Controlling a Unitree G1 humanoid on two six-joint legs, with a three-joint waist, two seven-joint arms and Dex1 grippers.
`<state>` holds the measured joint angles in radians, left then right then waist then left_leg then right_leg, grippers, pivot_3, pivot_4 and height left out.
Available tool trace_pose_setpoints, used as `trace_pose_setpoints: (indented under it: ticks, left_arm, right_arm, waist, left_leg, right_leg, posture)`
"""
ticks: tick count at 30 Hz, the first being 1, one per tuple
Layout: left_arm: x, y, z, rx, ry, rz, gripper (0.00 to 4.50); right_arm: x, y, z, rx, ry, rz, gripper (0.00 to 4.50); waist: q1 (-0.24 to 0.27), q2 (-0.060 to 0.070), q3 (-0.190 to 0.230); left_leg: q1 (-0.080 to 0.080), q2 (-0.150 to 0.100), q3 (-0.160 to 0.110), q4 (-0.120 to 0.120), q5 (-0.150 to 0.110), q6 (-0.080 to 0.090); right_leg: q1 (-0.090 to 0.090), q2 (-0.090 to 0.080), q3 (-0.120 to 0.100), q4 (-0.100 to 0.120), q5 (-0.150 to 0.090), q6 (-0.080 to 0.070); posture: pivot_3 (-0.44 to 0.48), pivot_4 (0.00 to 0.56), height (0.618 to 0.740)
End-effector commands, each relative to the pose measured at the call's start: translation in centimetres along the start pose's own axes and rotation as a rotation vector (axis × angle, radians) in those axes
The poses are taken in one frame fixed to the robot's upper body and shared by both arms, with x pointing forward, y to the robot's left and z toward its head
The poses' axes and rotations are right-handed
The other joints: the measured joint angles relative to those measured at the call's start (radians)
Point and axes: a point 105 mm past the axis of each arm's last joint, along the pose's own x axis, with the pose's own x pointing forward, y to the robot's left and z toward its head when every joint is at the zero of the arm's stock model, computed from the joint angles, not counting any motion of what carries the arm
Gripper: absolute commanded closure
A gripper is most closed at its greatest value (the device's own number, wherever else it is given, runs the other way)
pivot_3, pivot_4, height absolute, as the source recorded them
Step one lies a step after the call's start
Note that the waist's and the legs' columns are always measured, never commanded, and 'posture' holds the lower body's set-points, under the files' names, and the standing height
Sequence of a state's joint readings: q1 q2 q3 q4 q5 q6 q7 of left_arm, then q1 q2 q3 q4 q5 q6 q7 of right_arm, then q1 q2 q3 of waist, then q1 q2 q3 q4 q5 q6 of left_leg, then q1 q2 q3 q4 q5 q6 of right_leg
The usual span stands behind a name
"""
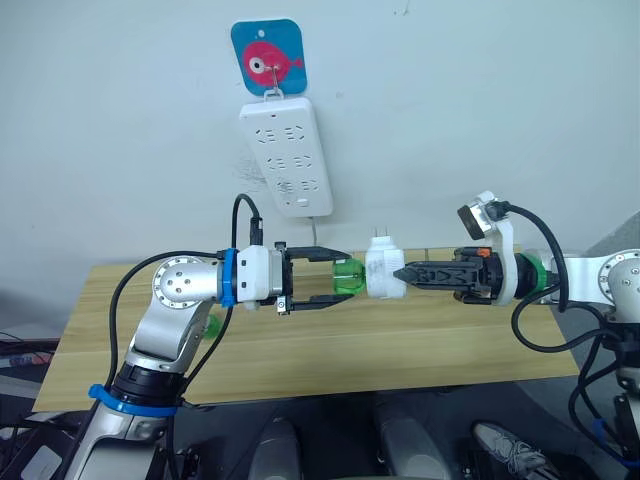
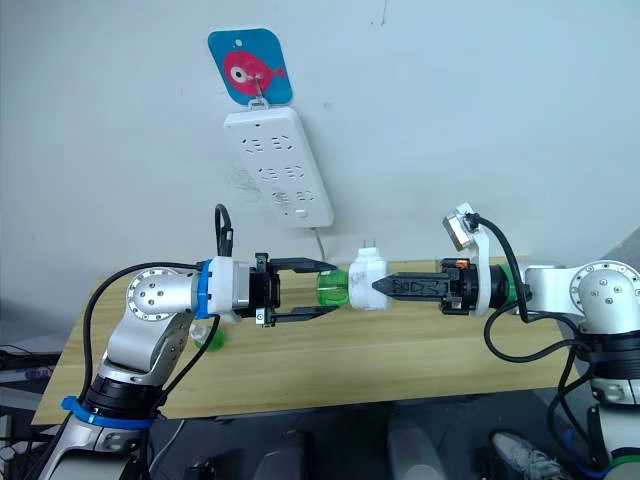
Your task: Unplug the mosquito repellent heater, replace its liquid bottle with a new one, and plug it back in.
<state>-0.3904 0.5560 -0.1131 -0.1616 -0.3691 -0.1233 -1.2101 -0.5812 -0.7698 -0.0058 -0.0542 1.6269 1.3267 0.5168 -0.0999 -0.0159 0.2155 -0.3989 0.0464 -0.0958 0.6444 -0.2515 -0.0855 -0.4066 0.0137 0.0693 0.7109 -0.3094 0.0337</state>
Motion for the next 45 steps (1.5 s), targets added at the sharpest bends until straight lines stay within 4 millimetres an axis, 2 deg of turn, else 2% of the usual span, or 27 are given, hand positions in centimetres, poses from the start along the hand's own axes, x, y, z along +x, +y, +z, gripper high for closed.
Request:
trace_pose_setpoints:
  ticks: [1,15,18,20,25,26,28,31,33,35,38,42,45]
  left_arm:
    - [0.1,-0.1,1.1,0.061,-0.026,-0.006,2.29]
    - [0.4,-1.0,0.9,0.074,-0.036,-0.022,2.29]
    - [0.4,-1.1,0.9,0.077,-0.036,-0.027,2.29]
    - [0.5,-1.1,0.9,0.083,-0.037,-0.029,2.29]
    - [0.6,-1.2,0.9,0.084,-0.035,-0.043,2.29]
    - [0.6,-1.1,0.9,0.056,-0.032,-0.041,2.29]
    - [0.5,-0.2,0.5,-0.147,-0.004,0.001,2.29]
    - [-0.5,0.0,-0.7,-0.620,0.094,-0.027,2.29]
    - [-1.5,-0.8,-0.2,-0.831,0.138,-0.137,2.29]
    - [-2.0,-0.6,0.6,-0.941,0.131,-0.174,2.29]
    - [-1.7,0.1,0.9,-0.914,0.125,-0.150,2.29]
    - [-1.3,0.7,0.4,-0.819,0.123,-0.072,2.29]
    - [-1.3,0.6,0.2,-0.706,0.131,-0.077,1.22]
  right_arm:
    - [0.4,1.0,0.2,-0.022,0.018,0.051,0.00]
    - [2.1,1.2,-0.4,0.015,0.046,0.120,0.00]
    - [2.4,1.3,-0.5,0.014,0.052,0.125,0.53]
    - [2.5,1.3,-0.4,0.018,0.048,0.127,1.24]
    - [2.6,1.5,-0.4,0.023,0.046,0.133,1.34]
    - [2.6,1.5,-0.4,0.020,0.046,0.132,1.35]
    - [2.6,1.6,-0.6,0.002,0.057,0.128,1.35]
    - [2.5,2.1,-1.4,-0.039,0.100,0.120,1.38]
    - [2.5,2.3,-1.8,-0.063,0.118,0.119,1.43]
    - [2.5,2.5,-1.9,-0.071,0.121,0.126,1.43]
    - [2.6,2.6,-1.9,-0.079,0.116,0.129,1.43]
    - [2.7,2.6,-1.7,-0.074,0.095,0.130,1.43]
    - [2.6,2.5,-1.5,-0.063,0.079,0.129,1.43]
  waist:
    - [0.002,0.000,0.000]
    - [0.007,0.000,0.000]
    - [0.008,0.000,0.000]
    - [0.008,0.000,0.000]
    - [0.008,0.000,0.000]
    - [0.009,0.000,0.000]
    - [0.009,0.000,0.002]
    - [0.007,-0.001,0.005]
    - [0.003,-0.001,0.008]
    - [0.000,0.000,0.009]
    - [-0.003,0.000,0.013]
    - [-0.002,-0.001,0.019]
    - [-0.001,-0.001,0.021]
  left_leg:
    - [0.000,0.000,0.000,0.000,0.000,0.000]
    - [0.000,0.000,0.000,0.000,0.000,0.000]
    - [0.000,0.000,0.000,0.000,0.000,0.000]
    - [0.000,0.000,0.000,0.000,0.000,0.000]
    - [0.000,0.000,0.000,0.000,0.000,0.000]
    - [0.000,0.000,0.000,0.000,0.000,0.000]
    - [0.000,0.000,0.000,0.000,0.000,0.000]
    - [-0.001,0.000,-0.002,0.000,0.000,0.000]
    - [-0.001,0.000,-0.004,0.000,0.000,0.000]
    - [-0.001,0.000,-0.005,-0.001,0.000,0.000]
    - [-0.001,0.000,-0.005,-0.001,0.000,0.000]
    - [-0.001,0.000,-0.005,-0.001,0.000,0.000]
    - [-0.001,0.000,-0.004,-0.001,0.000,0.000]
  right_leg:
    - [0.000,0.000,0.000,0.000,0.000,0.000]
    - [0.000,0.000,0.000,0.000,0.000,0.000]
    - [0.000,0.000,0.000,0.000,0.000,0.000]
    - [0.000,0.000,0.000,0.000,0.000,0.000]
    - [0.000,0.000,0.000,0.000,0.000,0.000]
    - [0.000,0.000,0.000,0.000,0.000,0.000]
    - [0.000,0.000,0.000,0.000,0.000,0.000]
    - [0.000,0.000,-0.001,0.000,0.000,0.000]
    - [0.000,0.000,-0.003,0.000,-0.003,0.004]
    - [0.000,0.001,-0.005,0.000,-0.003,0.005]
    - [0.000,0.001,-0.004,0.000,-0.003,0.004]
    - [0.000,0.000,-0.004,0.000,-0.001,0.001]
    - [0.000,0.000,-0.004,0.000,-0.001,0.000]
  posture:
    - [-0.105,0.200,0.725]
    - [-0.097,0.199,0.725]
    - [-0.097,0.200,0.725]
    - [-0.097,0.200,0.725]
    - [-0.100,0.203,0.725]
    - [-0.101,0.204,0.725]
    - [-0.101,0.205,0.725]
    - [-0.099,0.206,0.725]
    - [-0.103,0.206,0.725]
    - [-0.105,0.207,0.725]
    - [-0.108,0.207,0.725]
    - [-0.109,0.209,0.725]
    - [-0.107,0.209,0.725]
